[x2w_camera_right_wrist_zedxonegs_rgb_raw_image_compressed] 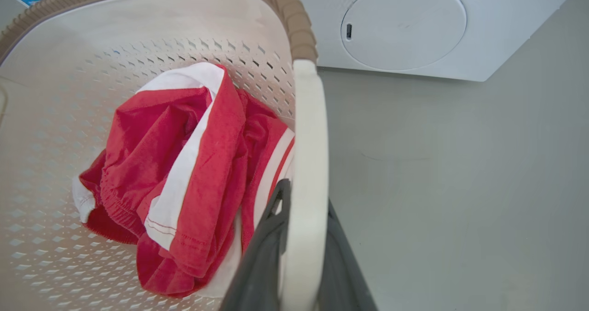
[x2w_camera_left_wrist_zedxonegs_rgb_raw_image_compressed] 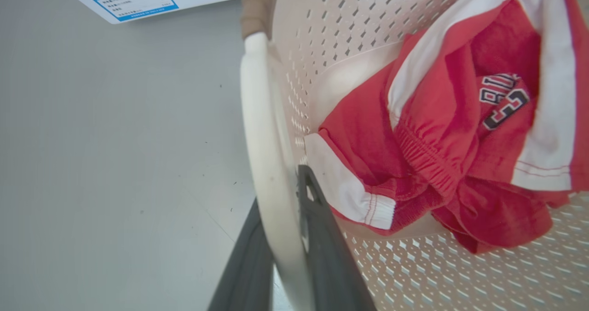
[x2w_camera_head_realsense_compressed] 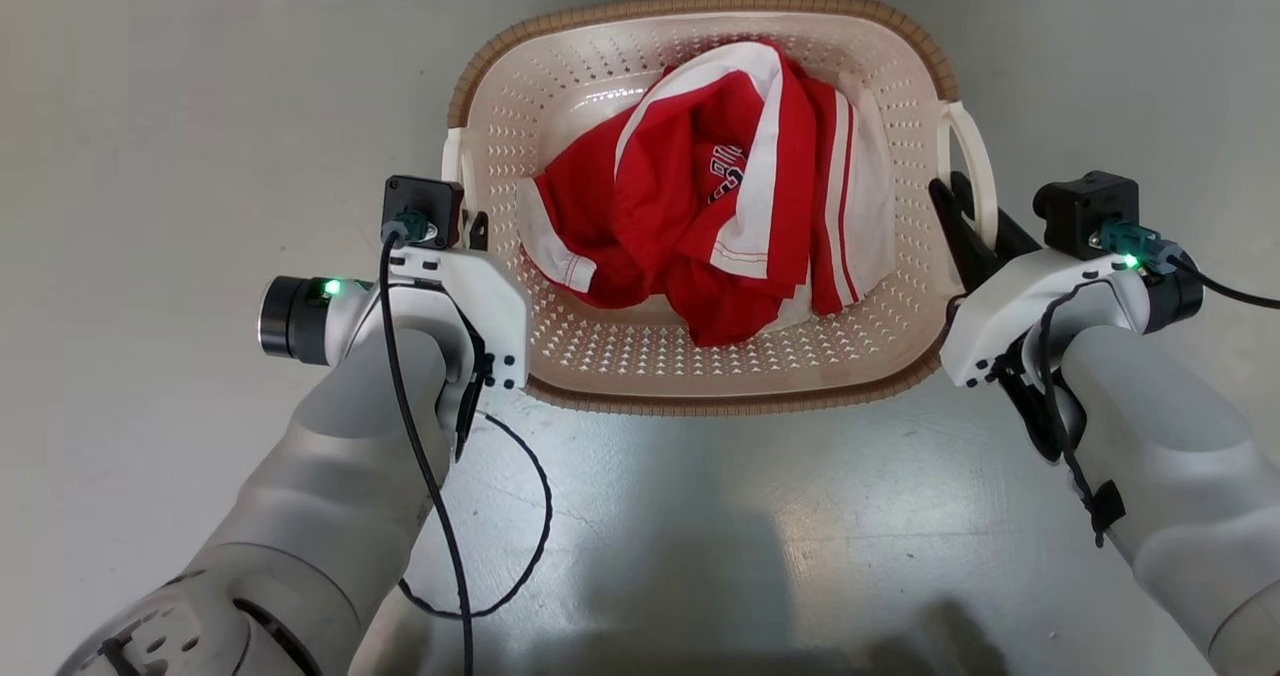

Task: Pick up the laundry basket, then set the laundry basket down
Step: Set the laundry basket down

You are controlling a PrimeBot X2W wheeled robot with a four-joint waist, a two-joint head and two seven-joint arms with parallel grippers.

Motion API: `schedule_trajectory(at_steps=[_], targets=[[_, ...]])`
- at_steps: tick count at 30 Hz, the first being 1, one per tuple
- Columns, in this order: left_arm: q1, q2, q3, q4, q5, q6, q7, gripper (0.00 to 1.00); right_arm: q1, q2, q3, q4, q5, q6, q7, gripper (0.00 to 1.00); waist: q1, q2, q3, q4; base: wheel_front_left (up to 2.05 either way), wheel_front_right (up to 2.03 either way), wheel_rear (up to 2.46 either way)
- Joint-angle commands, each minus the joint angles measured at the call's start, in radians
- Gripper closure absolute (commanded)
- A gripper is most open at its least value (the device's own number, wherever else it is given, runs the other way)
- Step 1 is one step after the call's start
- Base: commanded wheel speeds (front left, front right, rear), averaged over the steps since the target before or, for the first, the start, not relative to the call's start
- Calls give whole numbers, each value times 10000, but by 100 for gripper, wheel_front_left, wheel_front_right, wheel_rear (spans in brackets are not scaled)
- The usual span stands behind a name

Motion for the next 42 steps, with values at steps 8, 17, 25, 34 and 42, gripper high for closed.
schedule_trajectory(at_steps=[8,17,25,34,42], targets=[[-452,169,81,-144,171,206,-199,100,345,269,-368,-329,-617,180,-137,100,-1,0,457,-64,0,0,0],[-563,168,55,-287,101,319,-217,100,229,302,-648,-296,-875,180,-137,100,-1,0,738,41,0,0,0],[-674,168,55,-229,69,365,-225,100,213,332,-798,-317,-972,180,-137,100,-1,0,888,63,0,0,0],[-737,168,220,-134,-33,692,-230,0,156,422,-1594,-134,-1496,180,-137,0,-1,0,1001,9,0,0,0],[-590,168,242,-82,-175,774,-225,0,335,578,-2307,-304,-2179,180,-137,0,-1,0,975,-27,0,0,0]])
